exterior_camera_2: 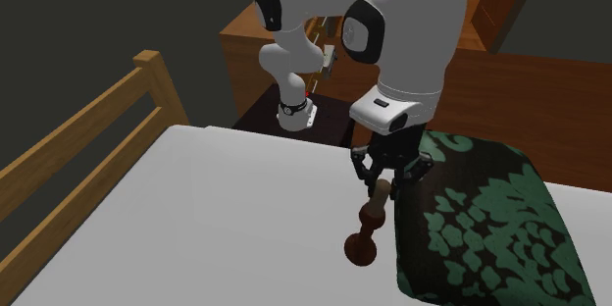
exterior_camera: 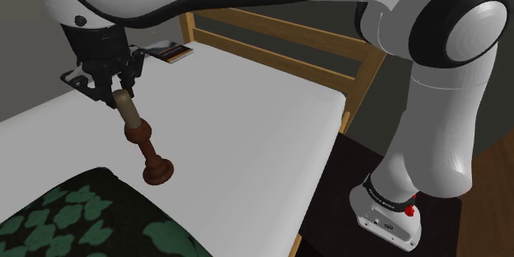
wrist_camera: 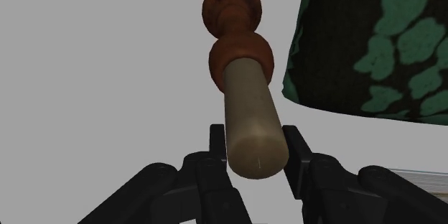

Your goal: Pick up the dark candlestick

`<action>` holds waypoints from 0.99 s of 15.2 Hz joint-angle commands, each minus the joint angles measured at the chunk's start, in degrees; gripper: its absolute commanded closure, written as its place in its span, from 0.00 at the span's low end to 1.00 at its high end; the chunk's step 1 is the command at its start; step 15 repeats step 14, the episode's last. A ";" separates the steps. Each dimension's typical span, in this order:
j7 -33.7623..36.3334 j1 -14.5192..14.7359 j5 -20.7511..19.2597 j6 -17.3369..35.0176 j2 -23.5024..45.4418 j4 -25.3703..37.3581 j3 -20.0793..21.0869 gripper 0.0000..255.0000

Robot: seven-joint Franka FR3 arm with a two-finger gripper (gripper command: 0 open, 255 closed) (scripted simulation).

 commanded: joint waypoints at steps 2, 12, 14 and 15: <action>-0.19 0.70 -0.35 -2.54 0.78 3.30 0.00 1.00; -1.18 4.96 -2.88 -13.52 5.95 19.40 -0.44 1.00; -1.21 5.07 -2.93 -13.71 6.06 19.71 -0.47 1.00; -1.21 5.07 -2.93 -13.71 6.06 19.71 -0.47 1.00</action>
